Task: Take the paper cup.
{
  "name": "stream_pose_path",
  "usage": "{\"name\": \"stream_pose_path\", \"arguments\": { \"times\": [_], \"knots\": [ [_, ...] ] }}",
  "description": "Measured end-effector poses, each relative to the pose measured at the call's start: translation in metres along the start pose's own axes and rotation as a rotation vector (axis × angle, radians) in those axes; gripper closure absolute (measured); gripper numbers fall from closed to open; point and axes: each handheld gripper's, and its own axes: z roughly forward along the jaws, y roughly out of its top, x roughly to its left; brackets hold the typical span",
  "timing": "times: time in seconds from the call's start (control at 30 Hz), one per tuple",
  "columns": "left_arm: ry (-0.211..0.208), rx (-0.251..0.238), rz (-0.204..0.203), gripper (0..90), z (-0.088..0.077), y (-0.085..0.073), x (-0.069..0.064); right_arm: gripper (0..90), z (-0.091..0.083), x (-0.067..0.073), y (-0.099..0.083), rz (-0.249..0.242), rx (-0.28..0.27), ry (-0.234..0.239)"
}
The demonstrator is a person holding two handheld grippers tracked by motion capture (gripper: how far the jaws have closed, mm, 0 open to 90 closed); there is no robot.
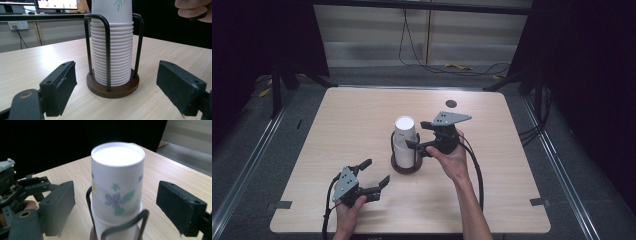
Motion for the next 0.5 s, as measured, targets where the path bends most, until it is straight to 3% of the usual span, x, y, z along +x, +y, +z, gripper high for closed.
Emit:
{"name": "stream_pose_path", "arguments": {
  "times": [0.1,0.5],
  "knots": [
    [-0.001,-0.001,0.0,16.1,0.0,0.0,0.0,14.5,0.007,-0.001,0.005,-0.017,0.029,-0.01],
    [-0.002,0.003,0.008,16.1,0.0,0.0,0.0,20.7,0.022,-0.005,0.017,0.001,0.046,0.05]
  ]
}}
